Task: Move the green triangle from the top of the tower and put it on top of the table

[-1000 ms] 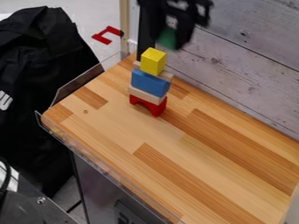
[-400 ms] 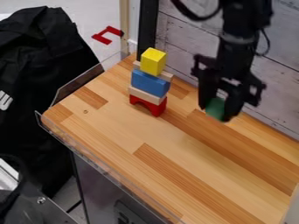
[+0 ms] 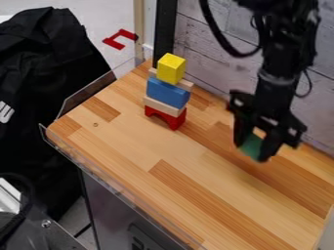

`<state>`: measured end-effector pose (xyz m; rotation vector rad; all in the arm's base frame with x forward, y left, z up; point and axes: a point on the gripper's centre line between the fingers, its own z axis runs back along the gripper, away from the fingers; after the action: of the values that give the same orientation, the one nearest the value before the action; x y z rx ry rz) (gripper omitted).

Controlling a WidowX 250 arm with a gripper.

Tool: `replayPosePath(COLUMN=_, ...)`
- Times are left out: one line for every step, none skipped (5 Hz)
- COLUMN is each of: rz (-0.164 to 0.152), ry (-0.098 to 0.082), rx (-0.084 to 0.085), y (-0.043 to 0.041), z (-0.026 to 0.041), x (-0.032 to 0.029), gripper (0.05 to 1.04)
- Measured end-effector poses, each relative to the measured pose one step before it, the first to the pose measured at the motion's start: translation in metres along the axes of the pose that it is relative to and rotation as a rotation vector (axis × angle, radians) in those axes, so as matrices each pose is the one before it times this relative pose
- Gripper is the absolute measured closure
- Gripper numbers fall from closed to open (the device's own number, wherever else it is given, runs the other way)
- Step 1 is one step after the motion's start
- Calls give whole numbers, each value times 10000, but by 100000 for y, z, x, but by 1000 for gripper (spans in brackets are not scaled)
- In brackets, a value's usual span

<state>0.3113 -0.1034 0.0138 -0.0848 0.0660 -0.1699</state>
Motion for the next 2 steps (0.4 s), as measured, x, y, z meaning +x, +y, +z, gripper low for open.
replayPosePath(rz=-561, ry=-59, rx=2, y=-1242, z=-1871, x=589, gripper=535)
replayPosePath(rz=-230, ry=110, rx=-13, y=-684, z=-1670, x=158, gripper=535)
